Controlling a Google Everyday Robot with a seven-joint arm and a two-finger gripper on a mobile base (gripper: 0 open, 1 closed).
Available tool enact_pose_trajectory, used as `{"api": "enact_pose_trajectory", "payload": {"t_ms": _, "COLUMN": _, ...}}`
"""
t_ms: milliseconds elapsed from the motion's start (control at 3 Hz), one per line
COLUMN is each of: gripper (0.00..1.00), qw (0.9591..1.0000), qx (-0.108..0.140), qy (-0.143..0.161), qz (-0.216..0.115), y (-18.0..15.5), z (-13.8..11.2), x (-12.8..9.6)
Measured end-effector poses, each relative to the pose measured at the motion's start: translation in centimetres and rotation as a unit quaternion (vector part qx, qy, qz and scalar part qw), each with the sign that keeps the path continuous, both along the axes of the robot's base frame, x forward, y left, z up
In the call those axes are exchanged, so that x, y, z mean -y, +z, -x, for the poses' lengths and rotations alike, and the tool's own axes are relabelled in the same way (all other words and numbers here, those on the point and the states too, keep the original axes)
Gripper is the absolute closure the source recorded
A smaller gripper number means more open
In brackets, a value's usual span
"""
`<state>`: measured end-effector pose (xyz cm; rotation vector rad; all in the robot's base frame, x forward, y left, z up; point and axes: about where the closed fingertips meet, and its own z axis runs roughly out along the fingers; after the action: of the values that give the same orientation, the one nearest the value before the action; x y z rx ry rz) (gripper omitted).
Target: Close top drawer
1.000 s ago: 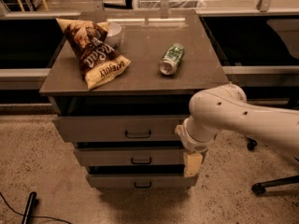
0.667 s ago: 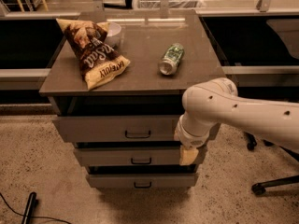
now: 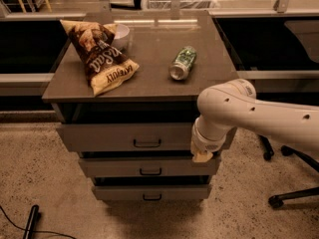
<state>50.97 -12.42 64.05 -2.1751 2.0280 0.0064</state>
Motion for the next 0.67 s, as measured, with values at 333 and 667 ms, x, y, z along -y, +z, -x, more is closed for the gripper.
{"api": "enact_pose_trajectory", "payload": {"t_ms": 333, "gripper": 0.38, "qw": 1.0, "qx": 0.0, "qy": 0.0, "qz": 0.0, "y": 0.0, "z": 0.0, "x": 0.0}}
{"api": "enact_pose_trajectory", "payload": {"t_ms": 667, "gripper": 0.13, "qw": 1.0, "qx": 0.0, "qy": 0.0, "qz": 0.0, "y": 0.0, "z": 0.0, "x": 0.0}}
